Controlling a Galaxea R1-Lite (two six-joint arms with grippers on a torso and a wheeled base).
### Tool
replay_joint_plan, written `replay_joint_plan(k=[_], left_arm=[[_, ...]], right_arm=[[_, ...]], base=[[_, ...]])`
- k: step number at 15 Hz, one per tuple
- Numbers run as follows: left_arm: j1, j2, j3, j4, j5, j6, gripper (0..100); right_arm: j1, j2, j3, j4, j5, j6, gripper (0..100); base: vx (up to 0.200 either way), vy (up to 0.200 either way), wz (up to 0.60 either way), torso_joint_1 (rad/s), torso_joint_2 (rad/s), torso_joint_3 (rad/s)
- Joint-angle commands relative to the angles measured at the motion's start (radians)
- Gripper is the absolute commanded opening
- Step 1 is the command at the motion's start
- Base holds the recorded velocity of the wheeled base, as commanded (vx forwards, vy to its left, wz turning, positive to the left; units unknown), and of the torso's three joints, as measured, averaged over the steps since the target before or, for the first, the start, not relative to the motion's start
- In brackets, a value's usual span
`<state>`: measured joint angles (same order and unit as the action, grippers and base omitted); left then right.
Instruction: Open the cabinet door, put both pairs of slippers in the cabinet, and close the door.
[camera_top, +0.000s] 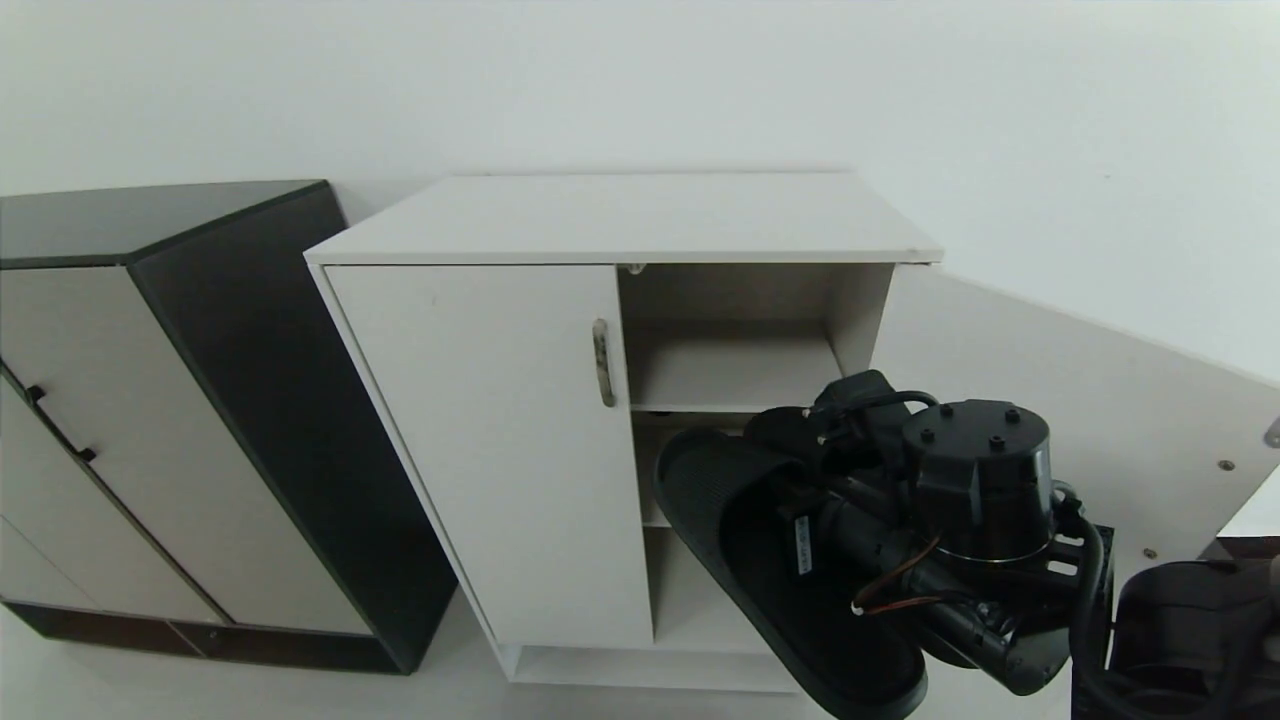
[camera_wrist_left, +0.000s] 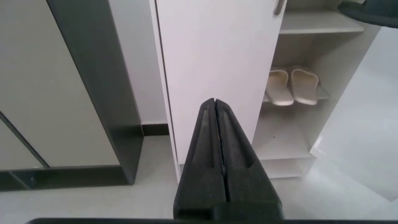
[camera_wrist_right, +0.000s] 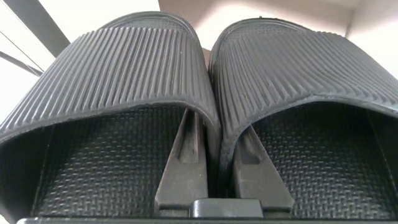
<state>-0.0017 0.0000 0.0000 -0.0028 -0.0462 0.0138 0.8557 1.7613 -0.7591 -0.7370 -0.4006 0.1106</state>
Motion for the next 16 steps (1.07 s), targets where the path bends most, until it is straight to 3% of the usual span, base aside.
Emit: replay_joint_plan(k=[1, 10, 16], left_arm=[[0.0, 0.0, 0.0, 0.0, 0.0, 0.0, 0], [0.0, 0.0, 0.0, 0.0, 0.0, 0.0, 0], [0.0, 0.0, 0.0, 0.0, 0.0, 0.0, 0]], right_arm=[[0.0, 0.003, 0.0, -0.001, 0.0, 0.0, 0], [0.0, 0.009, 0.001, -0.001, -0.001, 0.0, 0], [0.0, 0.009, 0.001, -0.001, 0.0, 0.0, 0]], base=[[0.0, 0.0, 0.0, -0.124, 0.47, 0.344], [0.0, 0.0, 0.0, -0.07, 0.44, 0.366], [0.0, 0.0, 0.0, -0.004, 0.06, 0.056]])
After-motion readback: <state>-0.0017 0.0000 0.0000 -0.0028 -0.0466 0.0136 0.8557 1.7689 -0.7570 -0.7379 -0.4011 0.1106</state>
